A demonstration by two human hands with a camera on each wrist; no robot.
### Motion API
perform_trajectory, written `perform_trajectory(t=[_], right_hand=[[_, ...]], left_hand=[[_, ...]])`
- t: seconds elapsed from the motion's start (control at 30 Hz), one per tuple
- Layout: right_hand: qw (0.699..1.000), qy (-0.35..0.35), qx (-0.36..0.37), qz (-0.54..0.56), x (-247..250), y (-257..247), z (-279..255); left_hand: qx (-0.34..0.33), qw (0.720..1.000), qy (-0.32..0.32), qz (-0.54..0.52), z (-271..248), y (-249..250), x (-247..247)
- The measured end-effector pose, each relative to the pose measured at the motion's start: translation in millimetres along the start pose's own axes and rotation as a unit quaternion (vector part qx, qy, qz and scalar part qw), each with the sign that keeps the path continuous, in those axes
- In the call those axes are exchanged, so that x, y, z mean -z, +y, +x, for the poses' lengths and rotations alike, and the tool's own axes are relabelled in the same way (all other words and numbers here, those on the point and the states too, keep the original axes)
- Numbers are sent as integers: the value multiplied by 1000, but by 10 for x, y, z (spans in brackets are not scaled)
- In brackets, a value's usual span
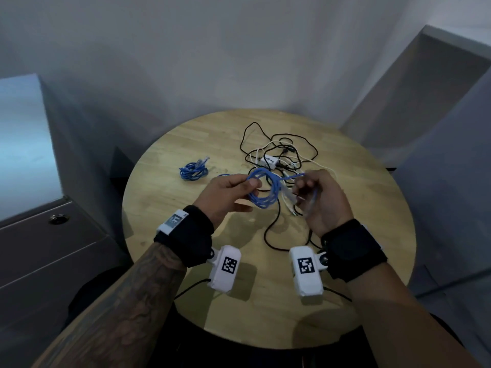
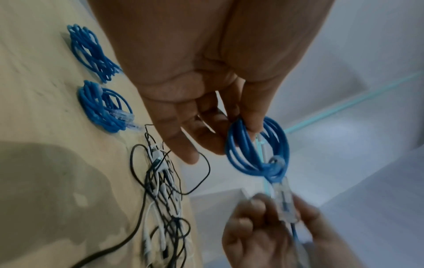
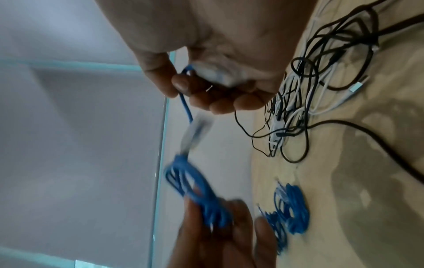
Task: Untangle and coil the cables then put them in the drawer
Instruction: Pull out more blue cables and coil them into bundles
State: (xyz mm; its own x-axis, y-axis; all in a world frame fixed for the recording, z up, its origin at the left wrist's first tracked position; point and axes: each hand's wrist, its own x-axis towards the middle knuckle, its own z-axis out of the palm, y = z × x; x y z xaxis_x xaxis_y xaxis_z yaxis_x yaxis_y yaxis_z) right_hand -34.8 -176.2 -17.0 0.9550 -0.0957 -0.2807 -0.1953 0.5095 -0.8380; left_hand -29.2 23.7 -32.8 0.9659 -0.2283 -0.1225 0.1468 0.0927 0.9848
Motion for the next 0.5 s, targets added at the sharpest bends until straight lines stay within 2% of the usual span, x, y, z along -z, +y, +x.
perform_trajectory(t=[0.07,0.13,0.2,0.23,0.37,0.43,0.5], right_hand=[[1000,14,10,5,69,-64,38],[989,29,78,-123,152,-61,67],[935,25,154,-318,188,-17,31],[905,12,163,-394,194,-4,5],[805,-86,123,-574,191,92,-8],[793,-82,151,-585,178,155,18],[823,-55,186,-534,154,170,28]], left_hand=[[-3,1000,8,-28,12,37,64],[-10,999,19,-31,9,51,88],[-15,998,32,-44,-2,48,81],[-15,998,39,-55,-6,46,76],[-19,996,59,-58,-19,26,60],[-21,997,59,-39,-25,11,38],[-26,997,65,-16,-28,-1,2]])
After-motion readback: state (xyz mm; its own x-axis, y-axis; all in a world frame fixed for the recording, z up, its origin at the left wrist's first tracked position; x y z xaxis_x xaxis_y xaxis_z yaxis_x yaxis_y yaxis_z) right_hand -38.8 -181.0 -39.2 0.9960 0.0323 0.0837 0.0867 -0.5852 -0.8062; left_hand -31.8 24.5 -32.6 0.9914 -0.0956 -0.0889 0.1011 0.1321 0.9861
